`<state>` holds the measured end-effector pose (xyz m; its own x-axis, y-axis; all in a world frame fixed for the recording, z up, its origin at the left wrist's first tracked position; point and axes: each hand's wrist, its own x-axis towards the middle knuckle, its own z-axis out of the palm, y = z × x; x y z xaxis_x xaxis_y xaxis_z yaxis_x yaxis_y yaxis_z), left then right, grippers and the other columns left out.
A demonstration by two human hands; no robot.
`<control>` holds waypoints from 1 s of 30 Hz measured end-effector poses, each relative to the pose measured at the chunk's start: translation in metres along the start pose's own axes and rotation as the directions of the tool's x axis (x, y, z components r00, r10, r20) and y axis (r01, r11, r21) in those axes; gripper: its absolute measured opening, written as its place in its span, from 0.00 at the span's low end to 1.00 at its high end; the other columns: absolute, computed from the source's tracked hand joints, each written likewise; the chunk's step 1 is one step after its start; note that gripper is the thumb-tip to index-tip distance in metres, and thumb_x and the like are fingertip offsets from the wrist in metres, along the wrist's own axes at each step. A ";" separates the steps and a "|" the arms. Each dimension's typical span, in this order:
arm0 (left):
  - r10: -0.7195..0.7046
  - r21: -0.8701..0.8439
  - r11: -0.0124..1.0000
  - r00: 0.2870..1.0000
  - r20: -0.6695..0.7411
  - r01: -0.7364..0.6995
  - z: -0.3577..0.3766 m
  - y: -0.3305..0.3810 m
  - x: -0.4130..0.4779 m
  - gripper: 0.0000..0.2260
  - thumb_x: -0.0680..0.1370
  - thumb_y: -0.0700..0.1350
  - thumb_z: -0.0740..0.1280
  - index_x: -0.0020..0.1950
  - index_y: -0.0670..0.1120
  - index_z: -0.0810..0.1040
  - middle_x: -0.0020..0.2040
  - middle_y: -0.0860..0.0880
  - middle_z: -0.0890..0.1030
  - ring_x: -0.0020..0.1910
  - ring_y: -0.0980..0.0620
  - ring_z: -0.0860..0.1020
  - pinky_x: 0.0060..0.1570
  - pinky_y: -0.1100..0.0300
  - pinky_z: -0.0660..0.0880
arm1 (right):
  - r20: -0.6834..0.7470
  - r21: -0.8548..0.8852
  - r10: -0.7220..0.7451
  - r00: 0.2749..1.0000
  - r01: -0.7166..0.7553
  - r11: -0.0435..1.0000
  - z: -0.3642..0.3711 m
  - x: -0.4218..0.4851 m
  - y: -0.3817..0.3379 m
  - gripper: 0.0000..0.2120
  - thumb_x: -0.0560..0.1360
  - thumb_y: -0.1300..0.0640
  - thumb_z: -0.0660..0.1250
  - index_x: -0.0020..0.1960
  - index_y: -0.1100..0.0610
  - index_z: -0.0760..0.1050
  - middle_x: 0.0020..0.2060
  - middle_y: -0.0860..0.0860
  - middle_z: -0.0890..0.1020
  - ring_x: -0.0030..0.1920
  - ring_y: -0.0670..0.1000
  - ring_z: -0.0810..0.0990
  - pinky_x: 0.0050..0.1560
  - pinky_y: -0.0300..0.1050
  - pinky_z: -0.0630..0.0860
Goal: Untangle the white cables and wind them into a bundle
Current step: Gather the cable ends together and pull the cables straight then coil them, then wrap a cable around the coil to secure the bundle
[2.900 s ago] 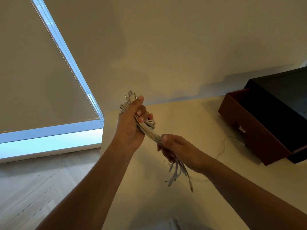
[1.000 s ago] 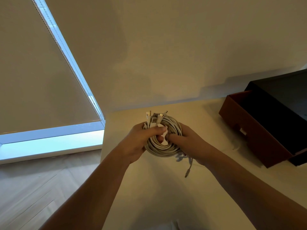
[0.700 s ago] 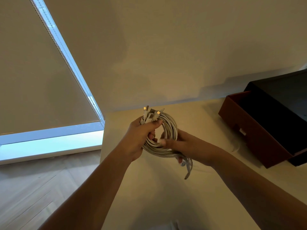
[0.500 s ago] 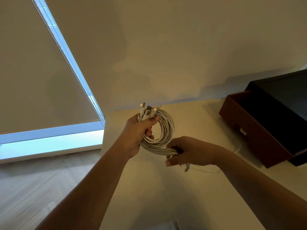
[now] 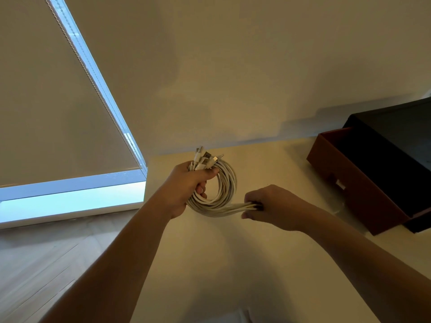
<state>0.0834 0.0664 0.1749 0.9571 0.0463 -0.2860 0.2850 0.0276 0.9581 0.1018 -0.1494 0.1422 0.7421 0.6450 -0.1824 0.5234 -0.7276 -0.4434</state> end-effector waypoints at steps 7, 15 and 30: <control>-0.079 -0.172 0.982 0.997 0.005 0.079 -0.002 -0.001 0.001 0.04 0.77 0.37 0.68 0.48 0.40 0.74 0.23 0.52 0.65 0.20 0.57 0.64 0.23 0.64 0.67 | 0.008 0.165 -0.005 1.000 0.003 0.986 0.022 -0.004 0.017 0.14 0.72 0.50 0.73 0.54 0.52 0.76 0.47 0.47 0.78 0.47 0.46 0.74 0.48 0.40 0.71; -0.096 -0.218 0.971 0.995 0.037 0.102 0.002 0.002 0.002 0.07 0.77 0.37 0.67 0.53 0.41 0.72 0.22 0.52 0.65 0.18 0.58 0.64 0.22 0.65 0.67 | 0.147 0.380 0.093 0.985 -0.143 0.914 0.072 -0.008 0.023 0.23 0.74 0.54 0.71 0.66 0.49 0.67 0.58 0.43 0.74 0.56 0.45 0.73 0.54 0.35 0.71; -0.078 -0.265 0.962 0.995 -0.057 0.060 0.001 -0.004 0.007 0.05 0.77 0.39 0.68 0.41 0.43 0.74 0.23 0.53 0.66 0.20 0.58 0.65 0.24 0.64 0.68 | 0.077 0.741 0.098 0.992 -0.123 0.660 0.044 -0.026 0.018 0.07 0.78 0.64 0.64 0.53 0.62 0.79 0.37 0.52 0.82 0.38 0.46 0.79 0.45 0.37 0.76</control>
<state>0.0893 0.0661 0.1690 0.9275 0.1004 -0.3601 0.3181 0.2941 0.9013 0.0735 -0.1688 0.1004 0.7555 0.5864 -0.2921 -0.0561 -0.3863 -0.9207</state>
